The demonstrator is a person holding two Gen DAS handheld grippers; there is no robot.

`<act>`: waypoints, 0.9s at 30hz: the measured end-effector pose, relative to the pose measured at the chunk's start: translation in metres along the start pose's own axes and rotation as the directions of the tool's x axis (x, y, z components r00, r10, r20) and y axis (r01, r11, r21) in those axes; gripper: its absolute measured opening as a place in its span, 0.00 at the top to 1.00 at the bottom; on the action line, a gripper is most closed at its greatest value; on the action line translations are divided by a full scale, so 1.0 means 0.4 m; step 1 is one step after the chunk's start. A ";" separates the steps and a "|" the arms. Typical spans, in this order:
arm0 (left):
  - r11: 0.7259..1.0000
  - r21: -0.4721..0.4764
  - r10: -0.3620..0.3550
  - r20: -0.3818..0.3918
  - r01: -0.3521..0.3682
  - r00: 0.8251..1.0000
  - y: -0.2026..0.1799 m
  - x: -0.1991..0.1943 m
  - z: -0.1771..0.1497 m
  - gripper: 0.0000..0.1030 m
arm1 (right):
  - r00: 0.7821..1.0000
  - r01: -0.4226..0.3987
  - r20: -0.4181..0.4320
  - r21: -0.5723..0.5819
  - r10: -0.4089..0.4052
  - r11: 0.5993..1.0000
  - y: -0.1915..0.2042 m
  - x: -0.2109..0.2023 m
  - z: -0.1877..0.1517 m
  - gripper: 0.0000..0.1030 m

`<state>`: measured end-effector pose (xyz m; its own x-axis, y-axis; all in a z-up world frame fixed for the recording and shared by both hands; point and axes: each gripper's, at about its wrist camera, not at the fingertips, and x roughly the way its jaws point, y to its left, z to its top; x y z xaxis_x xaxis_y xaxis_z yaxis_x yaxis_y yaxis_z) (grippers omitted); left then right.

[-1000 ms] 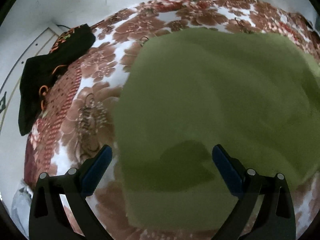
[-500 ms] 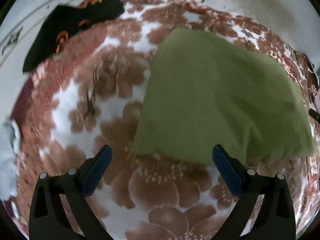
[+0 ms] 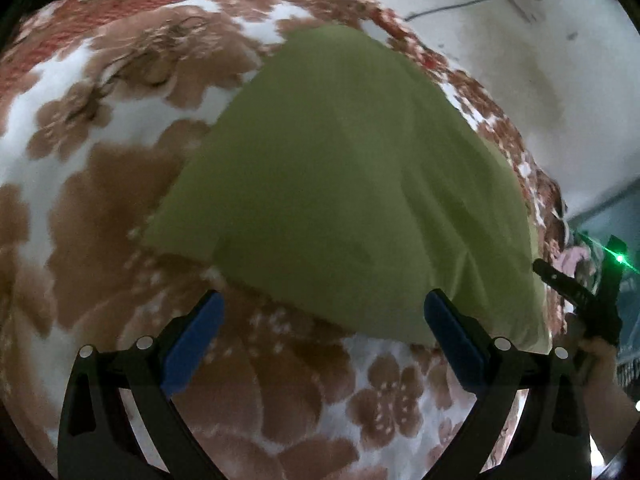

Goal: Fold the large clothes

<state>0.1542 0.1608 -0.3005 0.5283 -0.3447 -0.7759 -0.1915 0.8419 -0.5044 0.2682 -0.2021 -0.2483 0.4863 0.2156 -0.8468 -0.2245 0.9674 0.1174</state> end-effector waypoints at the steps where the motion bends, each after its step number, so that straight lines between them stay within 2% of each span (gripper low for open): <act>1: 1.000 -0.020 -0.023 -0.015 0.023 1.000 0.005 0.018 0.003 0.05 | 1.000 -0.001 -0.004 0.000 0.001 1.000 0.001 0.006 -0.002 0.05; 3: 0.995 -0.087 -0.050 -0.018 0.048 0.999 0.028 0.043 0.004 0.05 | 1.000 -0.001 -0.014 -0.006 0.001 1.000 0.003 0.019 -0.011 0.05; 6: 0.978 -0.173 -0.108 0.032 0.112 0.994 0.056 0.057 0.007 0.05 | 1.000 -0.005 -0.024 -0.007 0.004 1.000 0.004 0.033 -0.020 0.05; 10: 0.944 -0.267 -0.177 0.087 0.195 0.980 0.082 0.074 0.022 0.05 | 0.999 -0.019 -0.032 0.000 0.019 1.000 0.000 0.045 -0.026 0.05; 12: 0.943 -0.266 -0.180 0.091 0.198 0.979 0.071 0.073 0.032 0.05 | 0.999 -0.024 -0.032 0.000 0.024 1.000 -0.002 0.051 -0.028 0.05; 16: 0.959 -0.203 -0.172 0.131 0.197 0.976 0.009 0.036 0.059 0.05 | 0.999 -0.029 -0.037 -0.004 0.028 1.000 -0.002 0.061 -0.030 0.05; 20: 0.956 -0.166 -0.210 0.186 0.241 0.960 -0.021 0.015 0.079 0.05 | 0.999 -0.032 -0.039 -0.004 0.032 0.999 -0.002 0.067 -0.033 0.05; 24: 0.967 -0.193 -0.145 0.126 0.168 0.981 0.021 0.082 0.057 0.05 | 0.999 -0.037 -0.038 -0.005 0.037 0.999 -0.002 0.072 -0.033 0.05; 27: 0.962 -0.210 -0.147 0.139 0.174 0.979 0.043 0.107 0.046 0.05 | 0.999 -0.039 -0.036 -0.005 0.039 0.999 -0.003 0.071 -0.034 0.05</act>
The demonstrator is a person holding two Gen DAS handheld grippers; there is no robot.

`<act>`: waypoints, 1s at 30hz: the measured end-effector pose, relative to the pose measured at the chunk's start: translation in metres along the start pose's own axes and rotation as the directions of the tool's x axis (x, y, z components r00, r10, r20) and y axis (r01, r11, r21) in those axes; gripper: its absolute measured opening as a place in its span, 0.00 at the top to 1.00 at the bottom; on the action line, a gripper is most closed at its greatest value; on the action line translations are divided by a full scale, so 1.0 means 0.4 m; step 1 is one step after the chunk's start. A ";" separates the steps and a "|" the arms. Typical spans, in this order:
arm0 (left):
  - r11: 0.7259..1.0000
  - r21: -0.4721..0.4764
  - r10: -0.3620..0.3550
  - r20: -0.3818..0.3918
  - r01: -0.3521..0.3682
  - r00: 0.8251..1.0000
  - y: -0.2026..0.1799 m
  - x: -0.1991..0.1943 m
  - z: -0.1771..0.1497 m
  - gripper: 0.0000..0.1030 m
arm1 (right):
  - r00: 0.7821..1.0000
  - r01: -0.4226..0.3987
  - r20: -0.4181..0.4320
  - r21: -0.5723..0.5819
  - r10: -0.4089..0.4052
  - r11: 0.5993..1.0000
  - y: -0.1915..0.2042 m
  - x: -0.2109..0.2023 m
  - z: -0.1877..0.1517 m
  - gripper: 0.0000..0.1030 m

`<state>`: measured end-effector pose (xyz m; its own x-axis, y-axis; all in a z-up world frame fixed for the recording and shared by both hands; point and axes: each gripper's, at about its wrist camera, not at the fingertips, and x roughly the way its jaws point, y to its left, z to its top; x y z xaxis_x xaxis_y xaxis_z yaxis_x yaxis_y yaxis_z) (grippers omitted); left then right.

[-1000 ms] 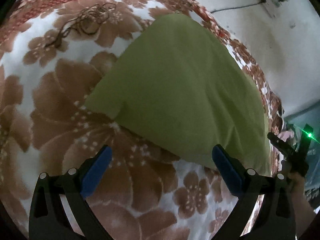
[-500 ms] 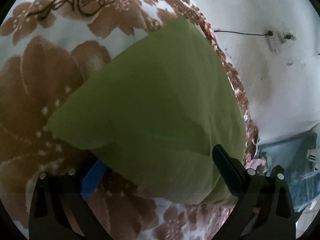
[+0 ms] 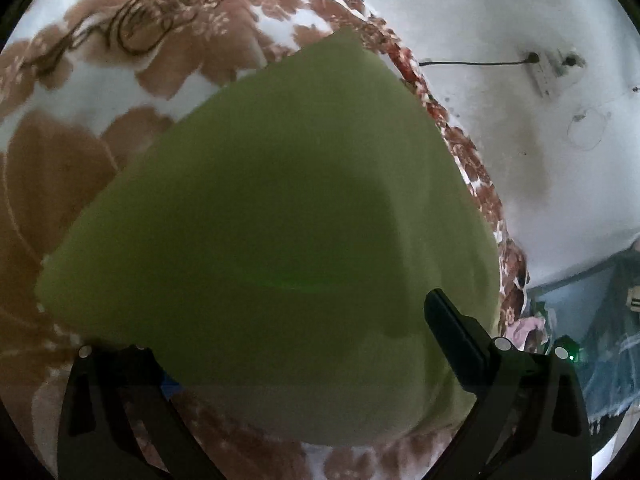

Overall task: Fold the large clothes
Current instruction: 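Grasp the folded jacket's corner with the left gripper and lift it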

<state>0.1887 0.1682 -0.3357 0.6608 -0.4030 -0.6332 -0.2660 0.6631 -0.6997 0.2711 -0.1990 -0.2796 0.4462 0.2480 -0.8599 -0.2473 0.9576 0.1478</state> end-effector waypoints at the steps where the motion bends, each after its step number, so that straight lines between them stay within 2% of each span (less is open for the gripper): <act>1: 1.000 0.002 -0.020 0.006 0.020 1.000 -0.002 -0.002 0.005 0.05 | 1.000 0.001 0.000 -0.001 -0.001 1.000 0.000 0.000 0.001 0.05; 5: 0.987 0.018 -0.163 0.038 0.162 0.986 -0.052 -0.002 0.037 0.06 | 1.000 0.003 0.005 -0.005 -0.003 1.000 0.001 0.000 -0.003 0.05; 6: 0.986 0.026 -0.163 0.040 0.162 0.986 -0.063 0.000 0.041 0.18 | 1.000 0.003 0.005 -0.003 -0.003 1.000 0.001 0.000 -0.003 0.05; 7: 0.988 0.030 -0.155 0.028 0.154 0.988 -0.072 0.007 0.045 0.61 | 1.000 0.003 0.005 -0.001 -0.003 1.000 0.002 -0.001 -0.002 0.05; 8: 0.991 0.023 -0.132 0.007 0.131 0.991 -0.070 0.017 0.048 0.74 | 1.000 0.004 0.005 -0.002 -0.004 1.000 0.003 -0.001 -0.004 0.05; 11: 0.982 -0.076 -0.174 -0.022 0.171 0.985 -0.055 0.025 0.059 0.79 | 1.000 0.010 0.007 -0.004 -0.010 1.000 0.004 -0.005 -0.004 0.05; 12: 0.981 -0.078 -0.182 -0.025 0.179 0.983 -0.055 0.023 0.061 0.79 | 1.000 0.018 0.010 -0.008 -0.018 1.000 0.004 -0.009 -0.005 0.05; 15: 0.987 0.052 -0.150 -0.038 0.152 0.988 -0.129 0.000 0.075 0.85 | 0.999 0.021 0.046 -0.015 -0.021 1.000 0.012 -0.047 -0.016 0.05; 19: 0.982 0.167 -0.087 -0.025 0.090 0.996 -0.255 -0.037 0.081 0.88 | 0.999 0.001 0.043 0.026 -0.002 1.000 0.006 -0.080 -0.043 0.05; 23: 0.961 0.256 -0.108 -0.011 0.107 0.994 -0.386 -0.072 0.079 0.88 | 0.999 -0.021 0.039 0.074 0.018 0.997 -0.010 -0.091 -0.064 0.05; 24: 0.951 0.290 -0.106 -0.007 0.104 0.994 -0.427 -0.076 0.076 0.88 | 0.999 -0.025 0.037 0.084 0.022 0.996 -0.016 -0.091 -0.068 0.05; 26: 0.914 0.394 -0.106 -0.006 0.100 0.994 -0.527 -0.088 0.053 0.88 | 0.999 -0.031 0.038 0.096 0.027 0.995 -0.026 -0.093 -0.074 0.05; 30: 0.812 0.579 -0.079 -0.017 0.074 0.997 -0.723 -0.064 -0.032 0.88 | 0.999 -0.050 0.012 0.113 0.049 0.992 -0.047 -0.089 -0.087 0.05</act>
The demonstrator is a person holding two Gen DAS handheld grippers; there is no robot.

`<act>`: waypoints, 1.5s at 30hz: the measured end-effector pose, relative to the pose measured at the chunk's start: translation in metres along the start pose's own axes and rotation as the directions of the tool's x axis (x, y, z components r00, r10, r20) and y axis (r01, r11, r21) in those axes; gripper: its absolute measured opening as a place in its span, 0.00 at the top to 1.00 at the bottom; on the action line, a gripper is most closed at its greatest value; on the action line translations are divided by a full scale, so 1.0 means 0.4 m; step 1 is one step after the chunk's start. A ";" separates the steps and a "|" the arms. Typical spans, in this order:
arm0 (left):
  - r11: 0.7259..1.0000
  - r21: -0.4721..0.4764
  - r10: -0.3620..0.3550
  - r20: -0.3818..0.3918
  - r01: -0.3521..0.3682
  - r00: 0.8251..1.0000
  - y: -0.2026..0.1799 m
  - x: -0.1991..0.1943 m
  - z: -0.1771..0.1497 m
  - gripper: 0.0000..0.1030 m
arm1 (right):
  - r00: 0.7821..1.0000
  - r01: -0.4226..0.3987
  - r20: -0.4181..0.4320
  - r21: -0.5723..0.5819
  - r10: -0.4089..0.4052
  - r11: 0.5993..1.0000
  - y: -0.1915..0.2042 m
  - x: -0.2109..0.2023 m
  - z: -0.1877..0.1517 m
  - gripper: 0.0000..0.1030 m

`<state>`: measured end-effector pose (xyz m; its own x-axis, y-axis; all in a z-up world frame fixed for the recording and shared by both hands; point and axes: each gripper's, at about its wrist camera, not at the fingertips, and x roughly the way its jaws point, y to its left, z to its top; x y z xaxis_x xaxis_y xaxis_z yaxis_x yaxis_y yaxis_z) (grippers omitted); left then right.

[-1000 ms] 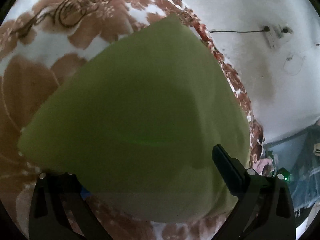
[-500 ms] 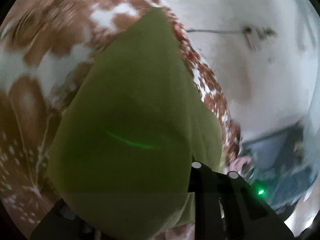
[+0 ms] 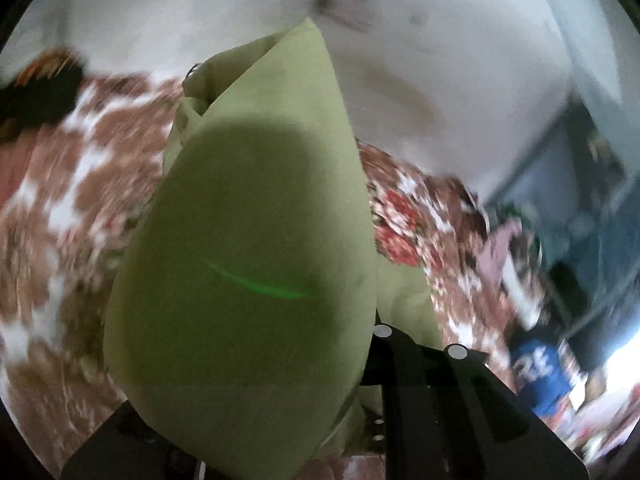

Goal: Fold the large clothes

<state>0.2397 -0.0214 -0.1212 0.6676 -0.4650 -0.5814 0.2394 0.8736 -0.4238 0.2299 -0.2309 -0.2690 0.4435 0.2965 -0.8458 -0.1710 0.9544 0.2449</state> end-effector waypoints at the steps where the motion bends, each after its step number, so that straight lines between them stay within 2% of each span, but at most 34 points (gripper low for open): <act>1: 0.999 0.047 0.008 -0.007 -0.007 1.000 -0.046 0.012 0.003 0.88 | 1.000 -0.006 -0.007 0.004 0.006 1.000 -0.005 0.000 -0.004 0.05; 7: 0.965 0.259 0.038 -0.036 -0.027 0.999 -0.283 0.106 -0.019 0.88 | 0.999 0.005 0.049 0.005 -0.005 1.000 -0.087 -0.096 -0.039 0.05; 10: 0.921 0.384 0.089 -0.052 -0.063 0.995 -0.387 0.166 -0.061 0.88 | 0.998 0.030 0.059 0.058 -0.033 0.998 -0.173 -0.144 -0.068 0.05; 11: 0.899 0.431 0.113 -0.058 -0.078 0.992 -0.421 0.190 -0.082 0.88 | 0.997 0.039 0.057 0.091 -0.044 0.995 -0.218 -0.161 -0.084 0.05; 14: 0.852 0.515 0.158 -0.086 -0.092 0.984 -0.492 0.258 -0.139 0.88 | 0.995 0.077 0.056 0.146 -0.086 0.986 -0.313 -0.194 -0.117 0.05; 16: 0.801 0.590 0.203 -0.098 -0.107 0.974 -0.545 0.310 -0.191 0.89 | 0.991 0.110 0.054 0.179 -0.122 0.978 -0.385 -0.219 -0.146 0.05; 17: 0.766 0.632 0.228 -0.095 -0.118 0.969 -0.572 0.333 -0.219 0.89 | 0.990 0.121 0.052 0.193 -0.134 0.974 -0.412 -0.231 -0.162 0.05; 18: 0.719 0.683 0.259 -0.093 -0.128 0.962 -0.604 0.362 -0.257 0.89 | 0.988 0.135 0.048 0.209 -0.148 0.969 -0.445 -0.243 -0.177 0.05; 21: 0.630 0.767 0.299 -0.098 -0.120 0.949 -0.670 0.425 -0.343 0.88 | 0.980 0.179 0.041 0.247 -0.195 0.952 -0.539 -0.281 -0.219 0.05; 22: 0.579 0.807 0.318 -0.088 -0.120 0.944 -0.696 0.453 -0.385 0.88 | 0.978 0.190 0.039 0.257 -0.206 0.948 -0.562 -0.289 -0.226 0.05; 24: 0.505 0.857 0.349 -0.094 -0.102 0.932 -0.732 0.505 -0.451 0.88 | 0.971 0.219 0.034 0.284 -0.238 0.933 -0.629 -0.312 -0.247 0.05; 26: 0.447 0.892 0.369 -0.112 -0.070 0.923 -0.758 0.552 -0.522 0.88 | 0.964 0.243 0.029 0.307 -0.264 0.920 -0.686 -0.334 -0.262 0.05; 27: 0.395 0.917 0.392 -0.110 -0.059 0.913 -0.767 0.581 -0.574 0.88 | 0.961 0.251 0.030 0.316 -0.275 0.915 -0.710 -0.342 -0.264 0.05; 28: 0.363 0.930 0.407 -0.101 -0.059 0.908 -0.771 0.597 -0.603 0.88 | 0.959 0.258 0.032 0.324 -0.283 0.910 -0.729 -0.351 -0.266 0.05; 29: 0.355 0.933 0.419 -0.098 -0.063 0.903 -0.768 0.611 -0.622 0.87 | 0.950 0.286 0.023 0.328 -0.310 0.901 -0.754 -0.361 -0.268 0.05; 30: 0.329 0.942 0.432 -0.084 -0.070 0.898 -0.764 0.620 -0.639 0.87 | 0.946 0.302 0.017 0.324 -0.325 0.897 -0.775 -0.369 -0.267 0.05; 31: 0.282 0.956 0.446 -0.055 -0.081 0.893 -0.760 0.627 -0.659 0.86 | 0.950 0.284 0.029 0.334 -0.311 0.899 -0.790 -0.378 -0.265 0.05; 32: 0.256 0.962 0.446 -0.034 -0.091 0.894 -0.759 0.625 -0.668 0.86 | 0.951 0.272 0.047 0.344 -0.306 0.899 -0.806 -0.393 -0.261 0.05; 33: 0.250 0.964 0.442 -0.025 -0.096 0.897 -0.757 0.619 -0.667 0.84 | 0.945 0.289 0.051 0.333 -0.323 0.898 -0.814 -0.401 -0.250 0.05; 34: 0.242 0.966 0.440 -0.023 -0.094 0.898 -0.756 0.616 -0.667 0.80 | 0.939 0.307 0.055 0.317 -0.340 0.897 -0.819 -0.409 -0.241 0.05; 35: 0.203 0.974 0.444 -0.003 -0.098 0.896 -0.755 0.613 -0.673 0.75 | 0.936 0.308 0.072 0.303 -0.344 0.902 -0.822 -0.422 -0.226 0.05; 36: 0.172 0.980 0.446 0.011 -0.098 0.895 -0.755 0.610 -0.680 0.65 | 0.938 0.296 0.088 0.301 -0.336 0.906 -0.826 -0.434 -0.213 0.05; 37: 0.123 0.987 0.443 0.040 -0.104 0.896 -0.753 0.598 -0.683 0.40 | 0.942 0.277 0.103 0.304 -0.320 0.912 -0.828 -0.446 -0.197 0.05; 38: 0.108 0.987 0.438 0.059 -0.118 0.897 -0.751 0.585 -0.676 0.25 | 0.946 0.258 0.113 0.305 -0.303 0.917 -0.825 -0.452 -0.182 0.05; 39: 0.116 0.986 0.420 0.058 -0.116 0.906 -0.747 0.562 -0.659 0.08 | 0.950 0.239 0.123 0.301 -0.287 0.923 -0.816 -0.459 -0.166 0.05; 40: 0.127 0.987 0.410 0.038 -0.099 0.911 -0.748 0.549 -0.648 0.05 | 0.952 0.230 0.130 0.295 -0.278 0.927 -0.809 -0.460 -0.149 0.05; 41: 0.123 0.989 0.407 0.027 -0.084 0.913 -0.746 0.531 -0.639 0.05 | 0.955 0.216 0.140 0.276 -0.262 0.936 -0.792 -0.470 -0.121 0.05; 42: 0.098 0.992 0.395 0.035 -0.080 0.918 -0.743 0.501 -0.632 0.05 | 0.957 0.209 0.143 0.263 -0.252 0.942 -0.779 -0.471 -0.101 0.05; 43: 0.088 0.994 0.381 0.033 -0.072 0.924 -0.744 0.479 -0.629 0.05 | 0.958 0.203 0.150 0.248 -0.245 0.947 -0.763 -0.476 -0.082 0.05; 44: 0.087 0.994 0.365 0.025 -0.061 0.931 -0.745 0.448 -0.623 0.05 | 0.958 0.196 0.161 0.229 -0.236 0.953 -0.740 -0.484 -0.058 0.05; 45: 0.102 0.993 0.345 0.012 -0.050 0.939 -0.744 0.401 -0.604 0.05 | 0.960 0.179 0.175 0.215 -0.218 0.960 -0.719 -0.491 -0.035 0.05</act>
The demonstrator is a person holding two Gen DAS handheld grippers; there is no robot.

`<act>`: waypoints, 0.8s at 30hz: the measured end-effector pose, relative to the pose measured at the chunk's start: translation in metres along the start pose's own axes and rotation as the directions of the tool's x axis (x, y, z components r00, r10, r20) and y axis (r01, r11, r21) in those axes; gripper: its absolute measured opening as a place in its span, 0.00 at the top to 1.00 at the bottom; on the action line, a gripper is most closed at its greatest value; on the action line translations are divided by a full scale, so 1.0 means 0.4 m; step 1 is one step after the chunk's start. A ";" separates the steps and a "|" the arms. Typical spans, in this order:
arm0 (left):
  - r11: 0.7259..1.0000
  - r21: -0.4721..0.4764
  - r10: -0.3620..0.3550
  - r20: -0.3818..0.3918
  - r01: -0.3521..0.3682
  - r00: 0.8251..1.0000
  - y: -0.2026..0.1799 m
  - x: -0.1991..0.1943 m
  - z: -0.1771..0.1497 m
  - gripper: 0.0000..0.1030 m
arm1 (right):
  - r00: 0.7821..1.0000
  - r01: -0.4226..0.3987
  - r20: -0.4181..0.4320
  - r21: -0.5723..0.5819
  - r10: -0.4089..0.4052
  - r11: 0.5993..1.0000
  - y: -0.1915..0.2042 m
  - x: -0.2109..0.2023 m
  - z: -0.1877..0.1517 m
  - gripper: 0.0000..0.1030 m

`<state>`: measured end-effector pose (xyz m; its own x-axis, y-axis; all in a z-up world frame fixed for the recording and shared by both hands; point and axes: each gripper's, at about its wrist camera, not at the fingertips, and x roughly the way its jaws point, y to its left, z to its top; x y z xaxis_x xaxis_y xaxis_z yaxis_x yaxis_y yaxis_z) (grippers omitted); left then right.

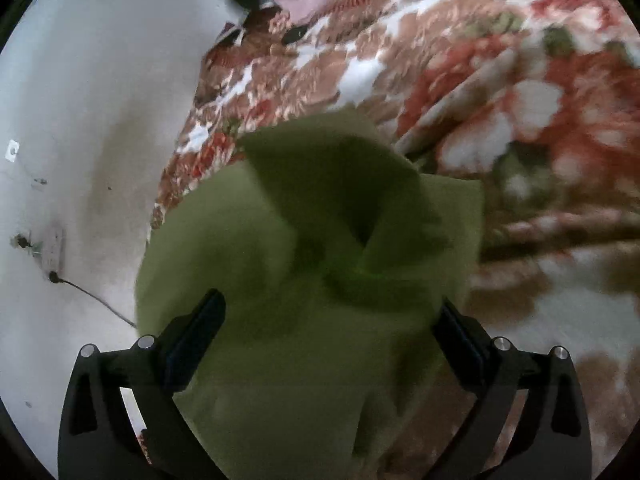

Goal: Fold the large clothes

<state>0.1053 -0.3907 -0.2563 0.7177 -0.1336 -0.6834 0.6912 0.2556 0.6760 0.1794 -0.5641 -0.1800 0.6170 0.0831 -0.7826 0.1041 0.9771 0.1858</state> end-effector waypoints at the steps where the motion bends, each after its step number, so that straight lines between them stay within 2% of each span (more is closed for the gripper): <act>1: 1.000 -0.019 -0.012 0.021 0.012 1.000 0.024 -0.039 -0.013 0.05 | 1.000 -0.014 0.005 -0.005 0.014 1.000 0.013 0.001 0.011 0.05; 4: 0.992 -0.127 -0.015 0.082 0.025 0.997 0.138 -0.136 -0.054 0.05 | 0.998 -0.060 0.027 -0.042 0.061 0.997 0.084 0.003 0.055 0.05; 6: 0.971 -0.239 -0.001 0.100 0.025 0.995 0.250 -0.171 -0.099 0.05 | 0.996 -0.084 0.026 -0.068 0.086 0.994 0.139 0.022 0.079 0.05; 9: 0.925 -0.377 -0.010 0.101 0.048 0.995 0.384 -0.129 -0.161 0.05 | 0.994 -0.106 0.006 -0.099 0.107 0.989 0.217 0.070 0.109 0.05; 13: 0.840 -0.521 -0.111 0.102 0.148 0.989 0.513 0.029 -0.222 0.05 | 0.992 -0.128 -0.032 -0.130 0.125 0.983 0.295 0.145 0.131 0.05; 15: 0.808 -0.546 -0.178 0.134 0.223 0.975 0.532 0.101 -0.226 0.05 | 0.990 -0.132 -0.059 -0.148 0.125 0.980 0.327 0.200 0.131 0.05; 18: 0.776 -0.547 -0.282 0.145 0.314 0.948 0.496 0.196 -0.222 0.05 | 0.985 -0.137 -0.126 -0.162 0.117 0.977 0.343 0.282 0.111 0.05; 21: 0.744 -0.579 -0.326 0.123 0.334 0.937 0.456 0.263 -0.252 0.05 | 0.974 -0.142 -0.199 -0.178 0.106 0.974 0.329 0.357 0.069 0.05; 24: 0.718 -0.610 -0.362 0.084 0.335 0.928 0.451 0.301 -0.310 0.04 | 0.970 -0.127 -0.233 -0.217 0.075 0.968 0.292 0.388 0.017 0.05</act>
<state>0.3060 -0.2422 -0.2510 0.4234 -0.2972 -0.8558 0.6855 0.7228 0.0881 0.2926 -0.4383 -0.2758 0.4241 0.1999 -0.8833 -0.1474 0.9776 0.1505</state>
